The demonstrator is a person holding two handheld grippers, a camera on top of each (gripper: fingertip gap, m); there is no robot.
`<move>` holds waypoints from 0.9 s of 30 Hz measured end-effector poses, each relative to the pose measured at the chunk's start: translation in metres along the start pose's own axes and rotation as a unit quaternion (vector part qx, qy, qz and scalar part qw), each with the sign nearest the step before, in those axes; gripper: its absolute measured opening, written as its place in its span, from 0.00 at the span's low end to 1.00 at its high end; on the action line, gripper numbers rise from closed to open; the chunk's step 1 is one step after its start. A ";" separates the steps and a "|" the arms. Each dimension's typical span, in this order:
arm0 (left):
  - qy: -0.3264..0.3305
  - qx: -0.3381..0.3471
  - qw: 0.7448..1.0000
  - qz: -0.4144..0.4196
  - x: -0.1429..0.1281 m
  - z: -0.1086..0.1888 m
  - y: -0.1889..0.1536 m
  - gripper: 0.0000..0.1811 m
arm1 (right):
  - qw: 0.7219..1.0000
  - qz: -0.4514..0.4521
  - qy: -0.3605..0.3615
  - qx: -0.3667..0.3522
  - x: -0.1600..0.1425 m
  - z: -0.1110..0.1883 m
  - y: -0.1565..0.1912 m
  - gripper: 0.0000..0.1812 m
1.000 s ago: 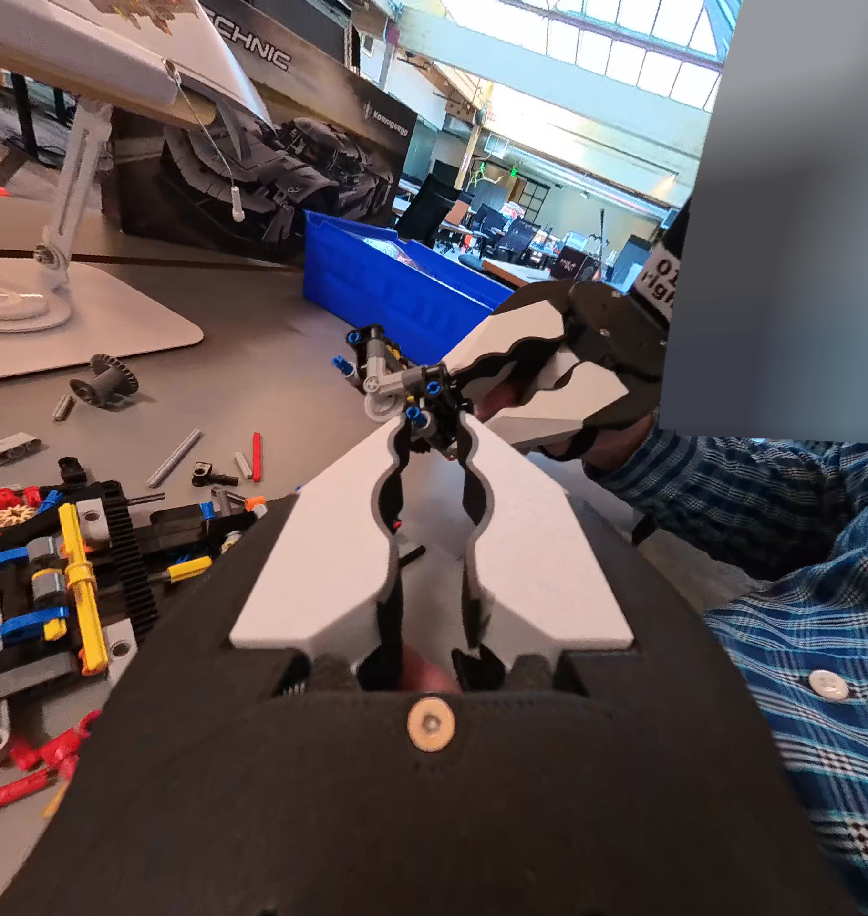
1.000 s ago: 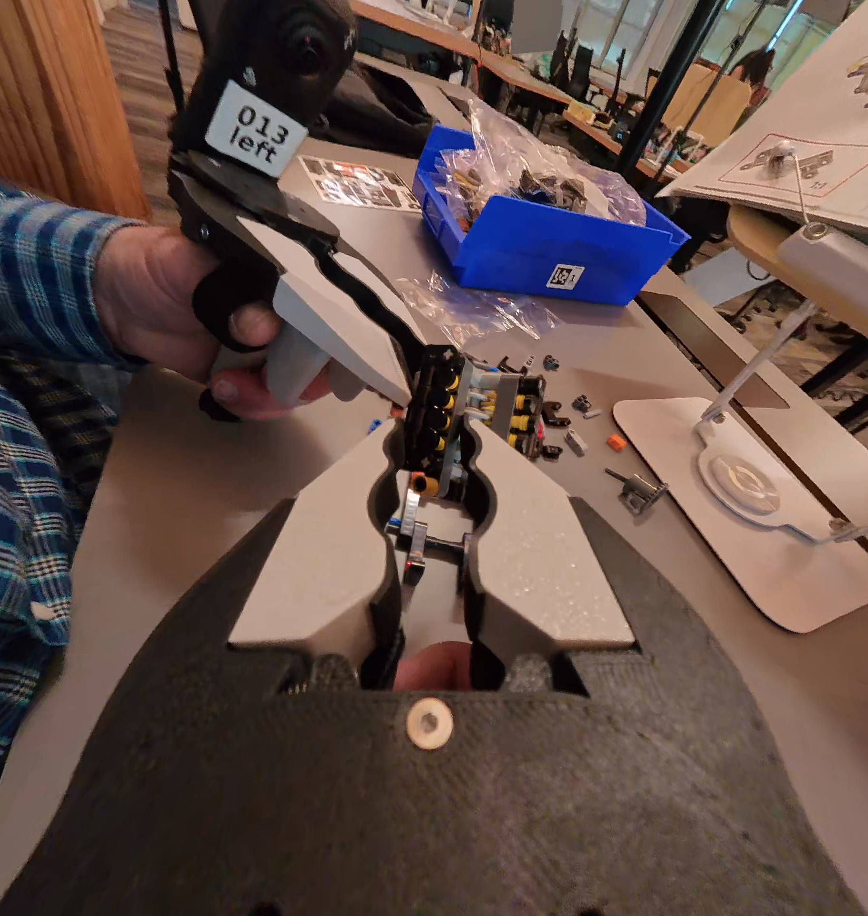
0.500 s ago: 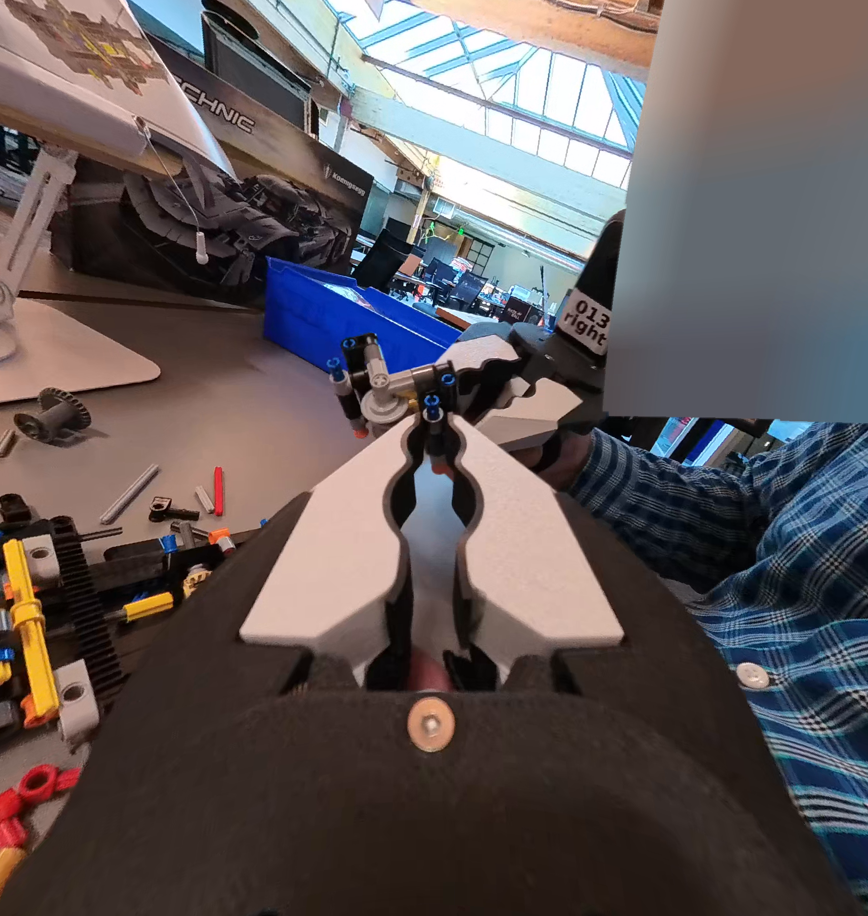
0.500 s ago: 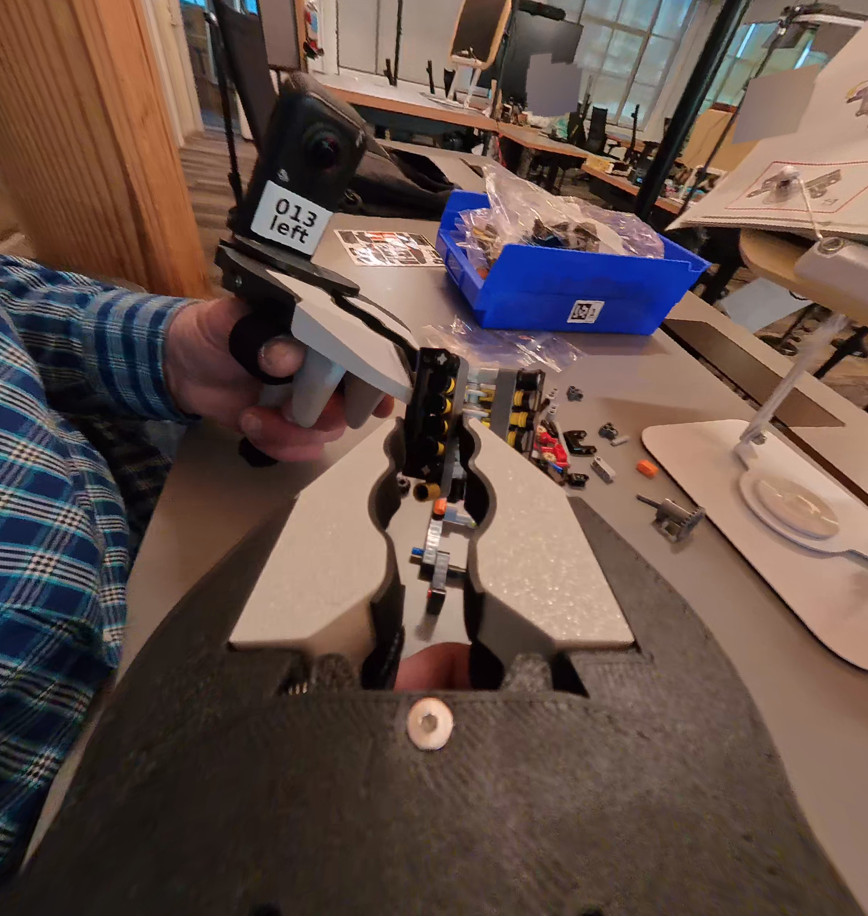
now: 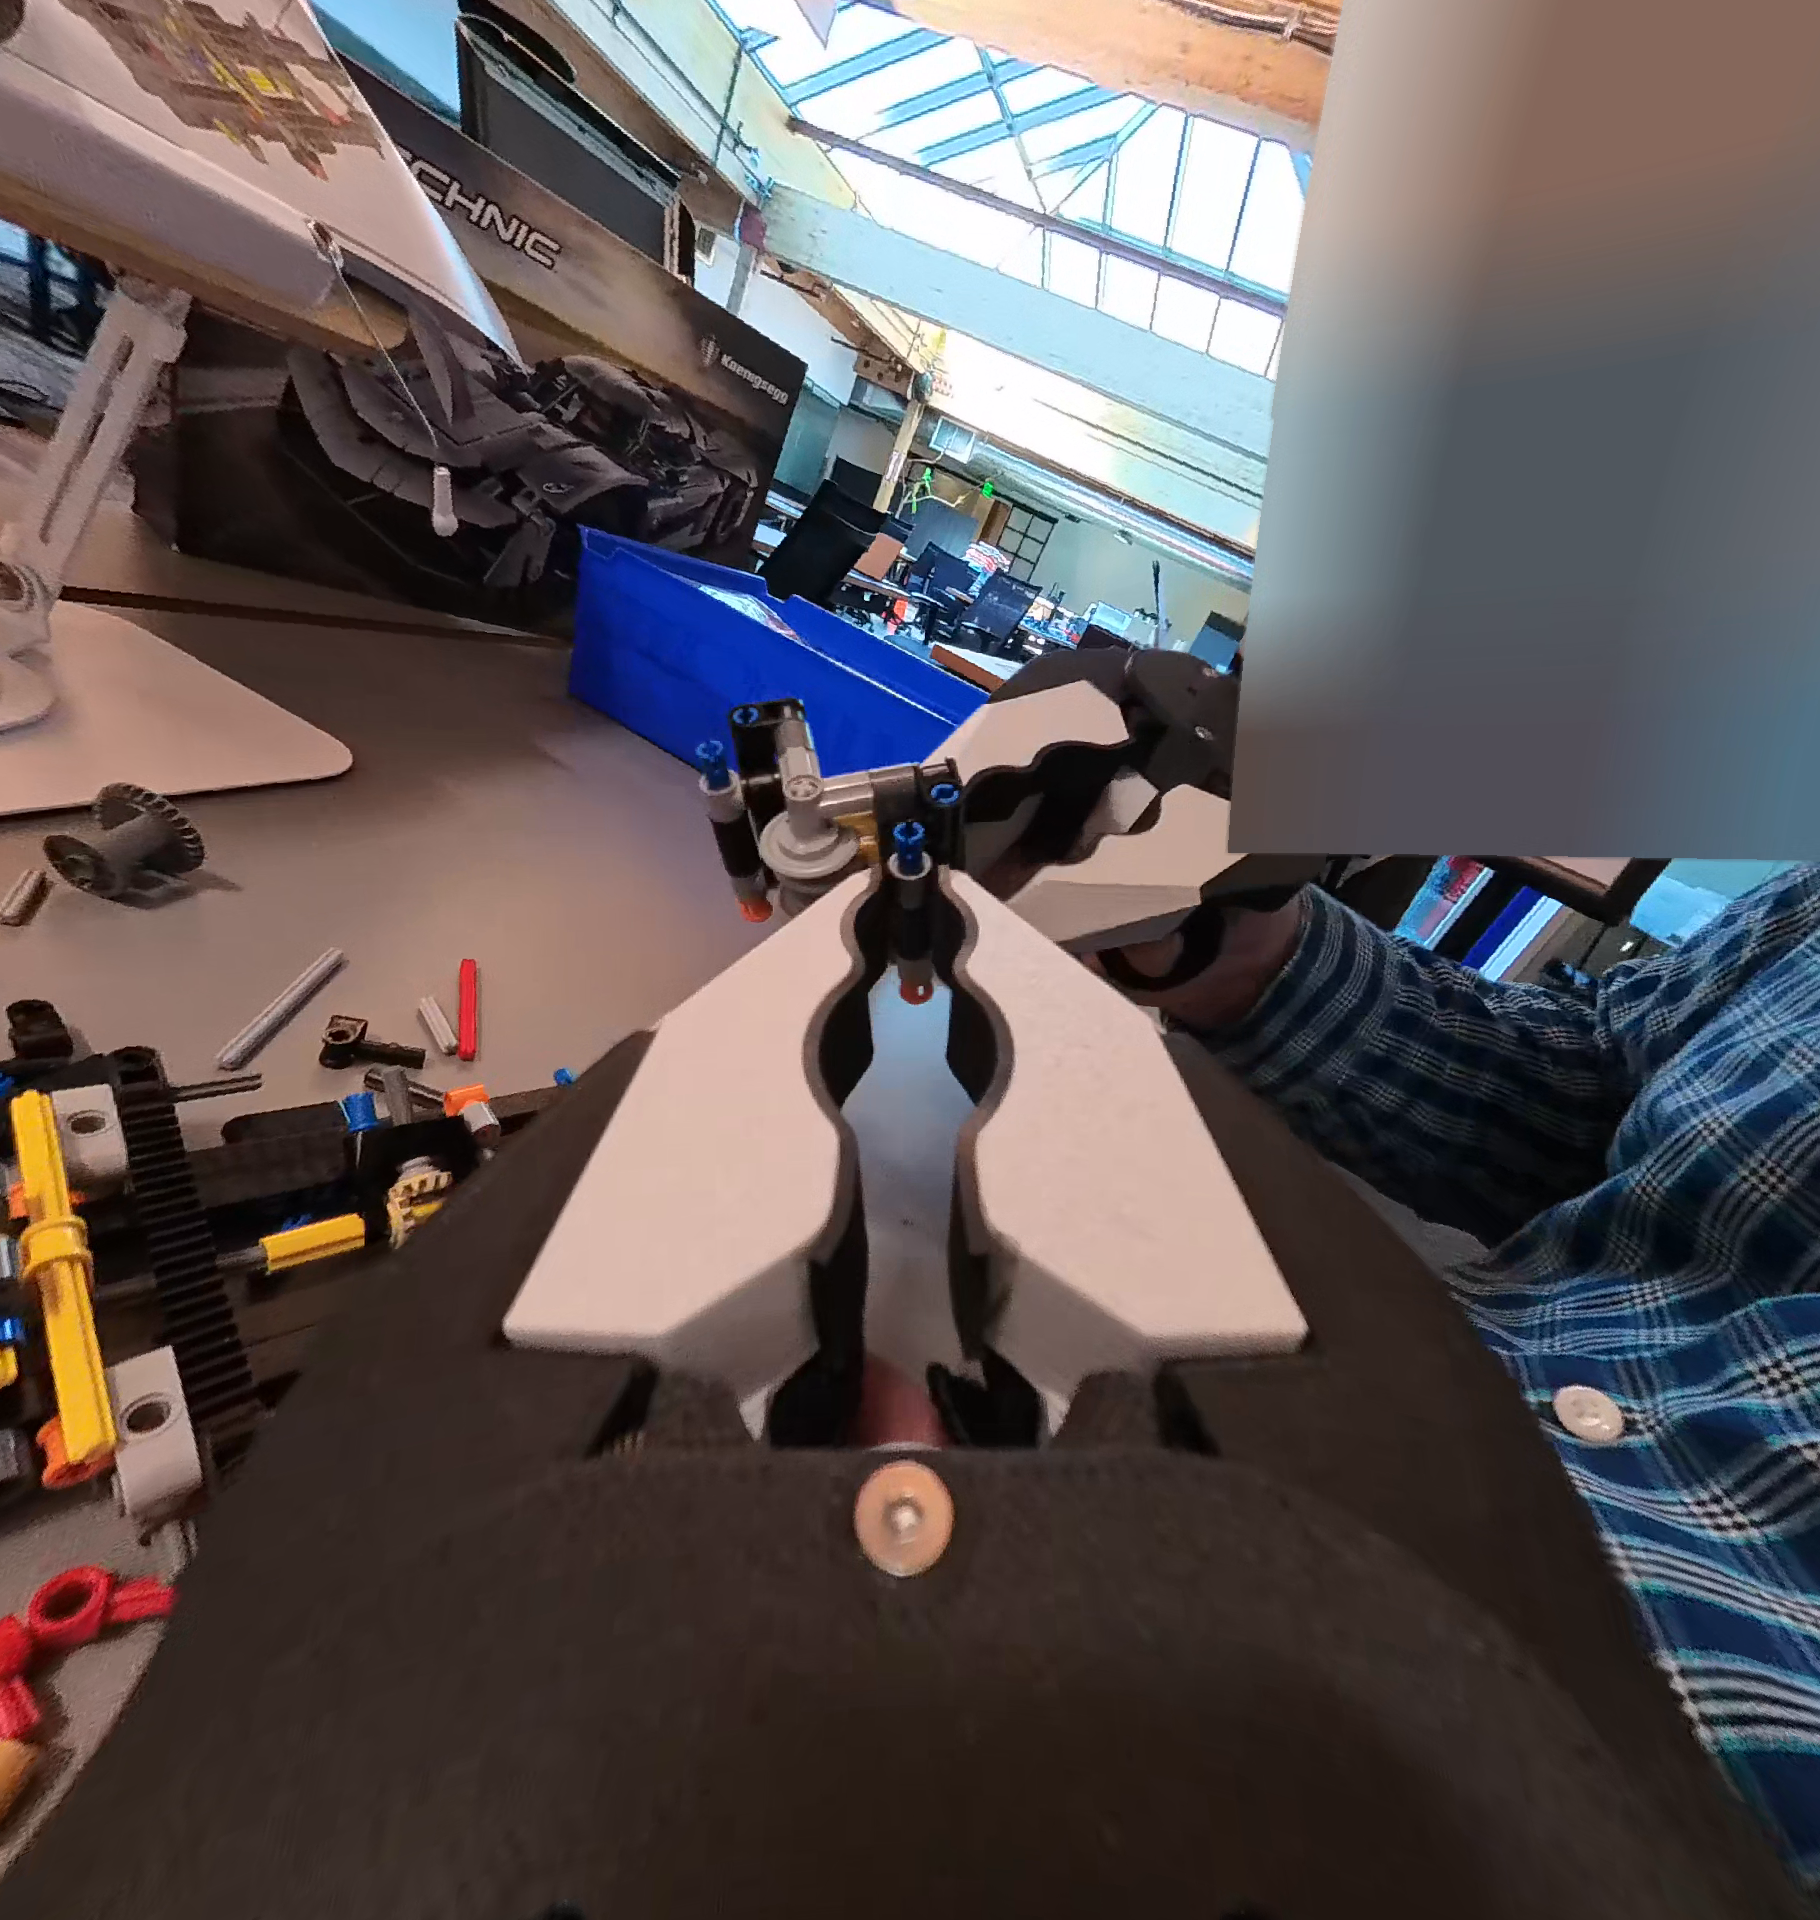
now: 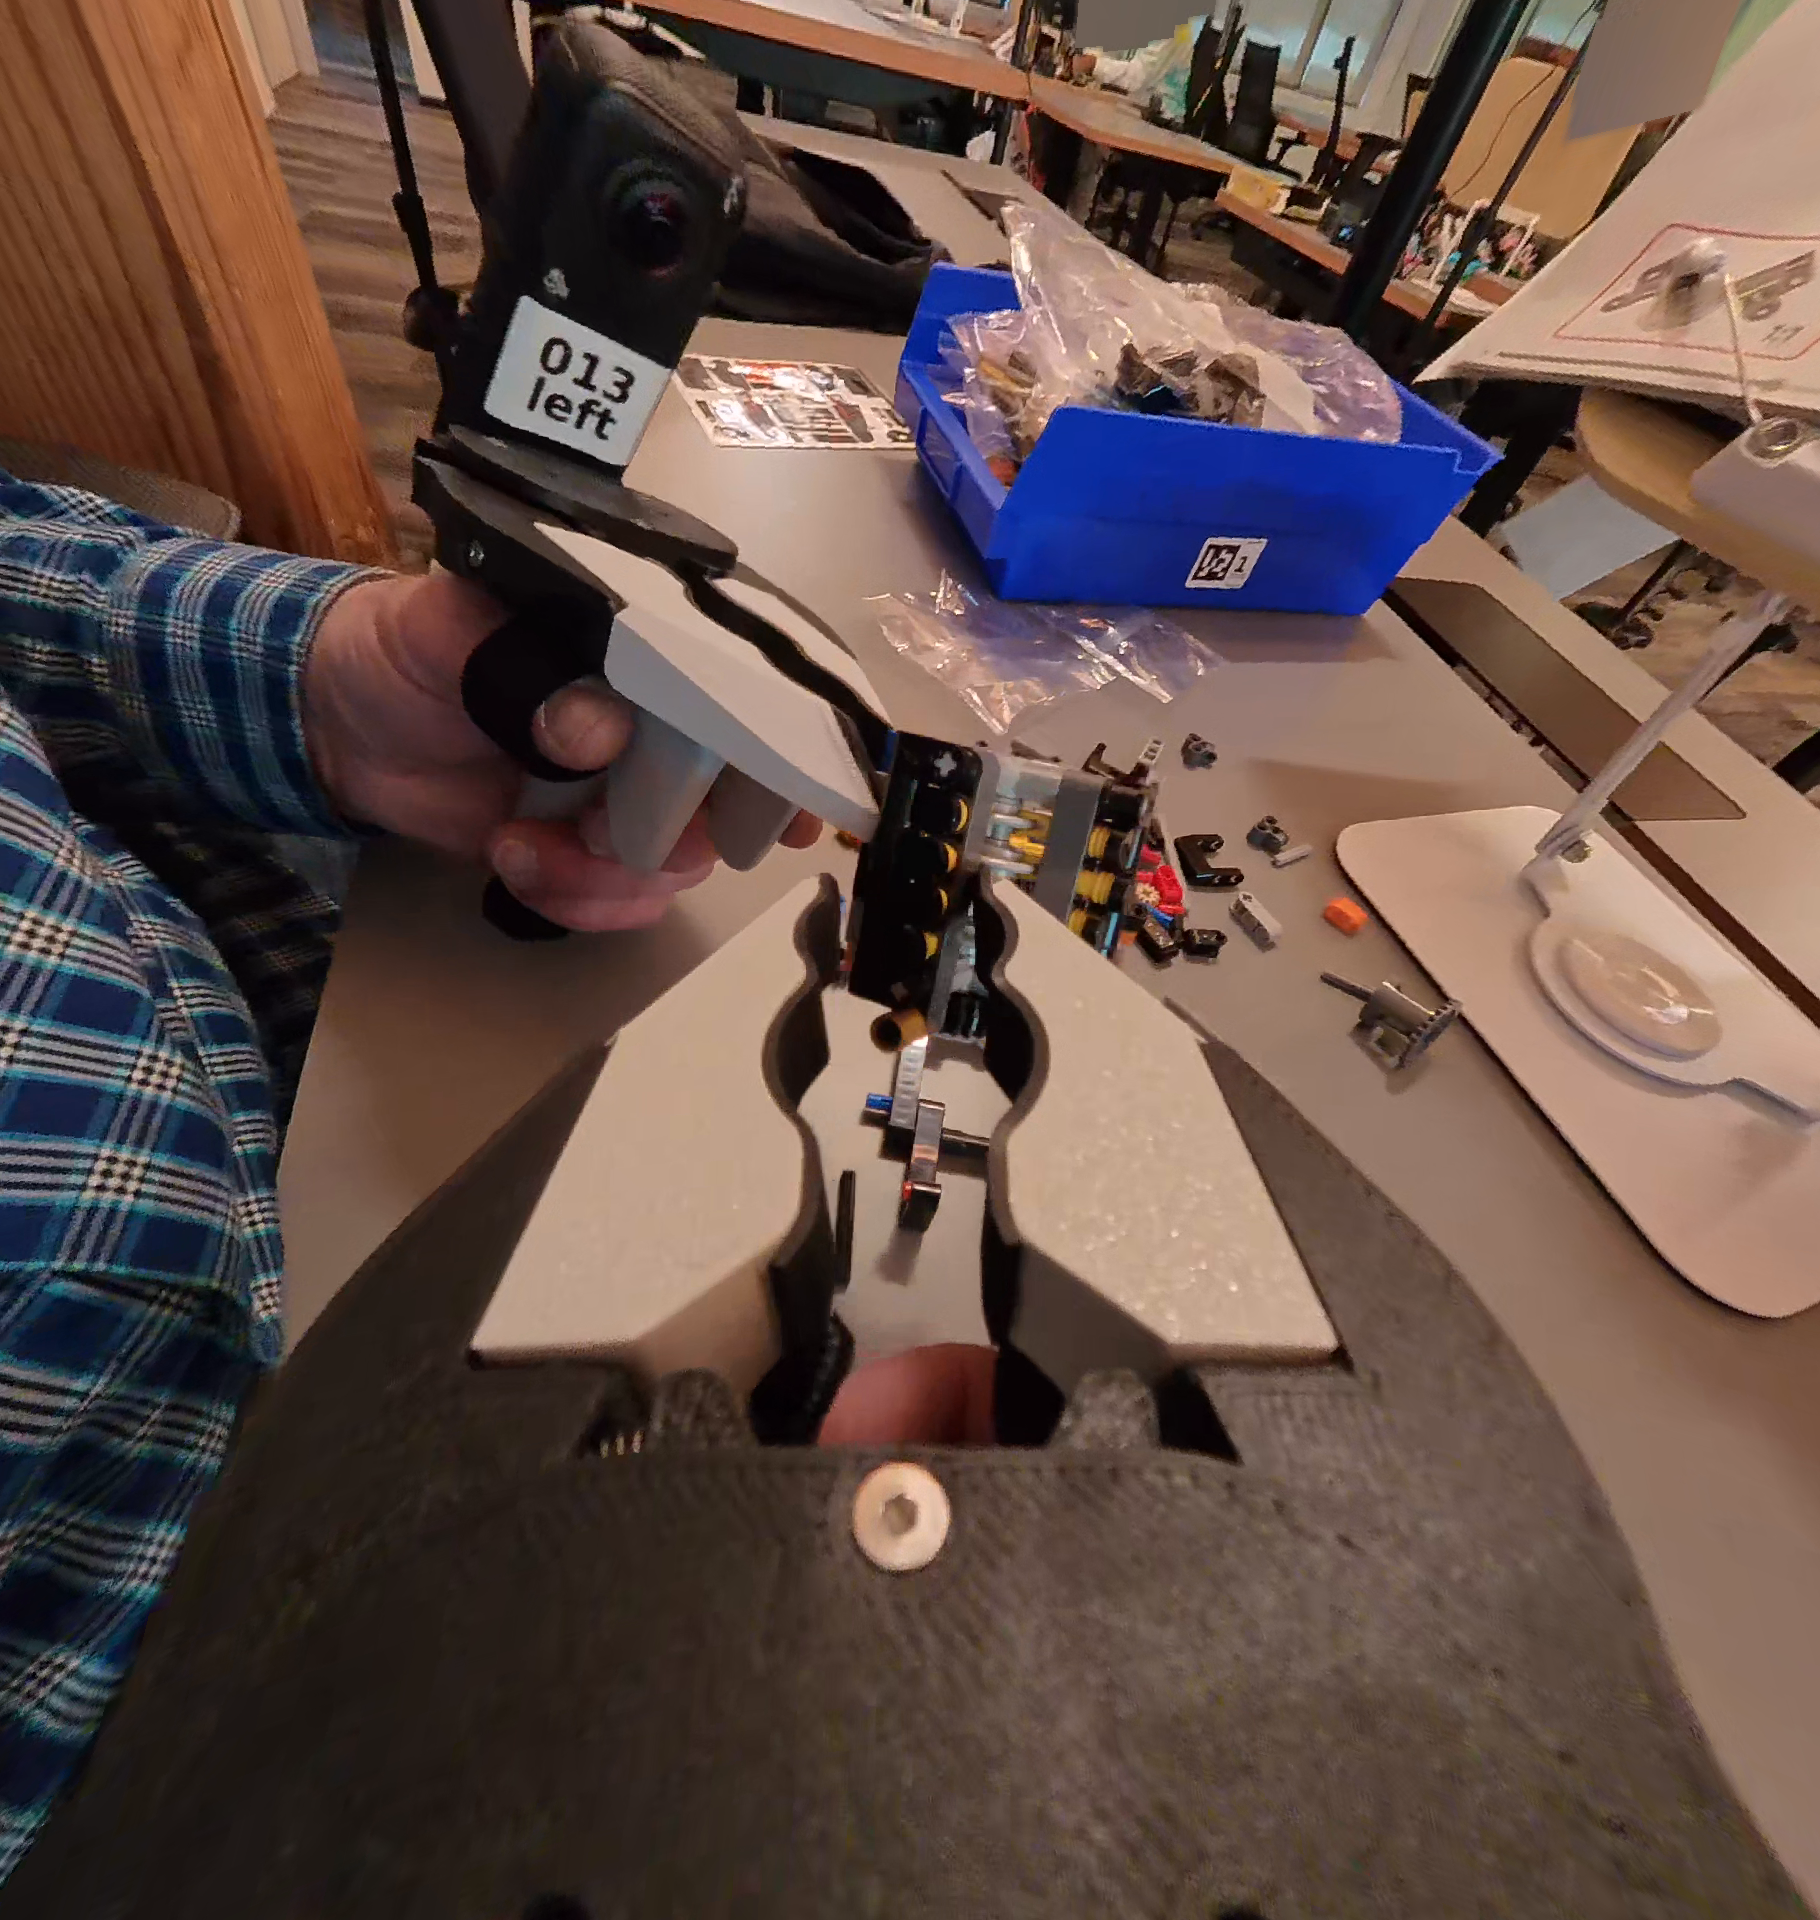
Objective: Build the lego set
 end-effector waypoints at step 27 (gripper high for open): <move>0.032 -0.168 0.985 0.017 0.005 0.005 -0.002 0.03 | 0.922 -0.243 -0.109 0.283 -0.022 -0.006 -0.043 0.14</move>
Point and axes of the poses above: each gripper's, where its closed fingertips meet, z back along the fingers, x out of its top, y = z × x across the jaws, the point moved 10 cm from there along z, back along the fingers, and after that the axes turned 13 degrees about z, right-handed, at the moved point
